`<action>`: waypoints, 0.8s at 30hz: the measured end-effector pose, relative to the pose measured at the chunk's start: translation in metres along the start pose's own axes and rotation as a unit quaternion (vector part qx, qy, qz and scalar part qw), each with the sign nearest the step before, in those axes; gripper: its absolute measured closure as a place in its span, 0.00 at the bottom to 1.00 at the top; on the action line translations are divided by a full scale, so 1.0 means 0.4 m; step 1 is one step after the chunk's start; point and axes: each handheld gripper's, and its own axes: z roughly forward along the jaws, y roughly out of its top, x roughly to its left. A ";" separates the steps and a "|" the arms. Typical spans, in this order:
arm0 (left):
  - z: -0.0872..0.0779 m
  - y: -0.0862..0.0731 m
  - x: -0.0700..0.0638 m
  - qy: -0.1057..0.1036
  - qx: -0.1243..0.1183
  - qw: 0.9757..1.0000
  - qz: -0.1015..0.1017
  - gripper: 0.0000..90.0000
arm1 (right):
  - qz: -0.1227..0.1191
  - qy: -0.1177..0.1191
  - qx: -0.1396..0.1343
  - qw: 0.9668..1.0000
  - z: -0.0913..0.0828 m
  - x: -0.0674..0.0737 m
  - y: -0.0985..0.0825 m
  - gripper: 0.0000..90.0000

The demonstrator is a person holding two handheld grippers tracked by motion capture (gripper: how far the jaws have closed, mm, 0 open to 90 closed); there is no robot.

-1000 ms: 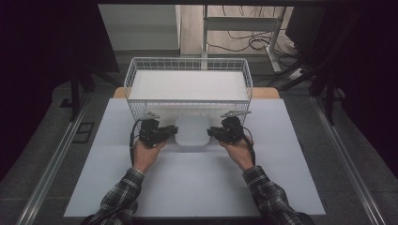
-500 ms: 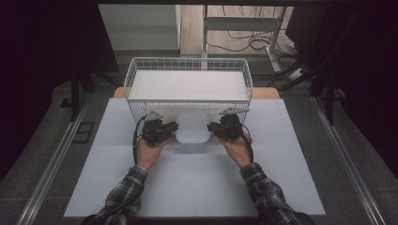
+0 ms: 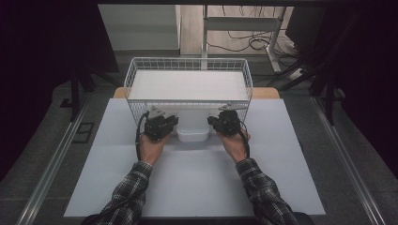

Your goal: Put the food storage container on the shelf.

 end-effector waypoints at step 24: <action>-0.141 -0.089 -0.057 -0.062 0.007 0.998 0.015 0.26 | -0.048 0.068 -0.004 0.996 -0.082 0.070 -0.044 0.99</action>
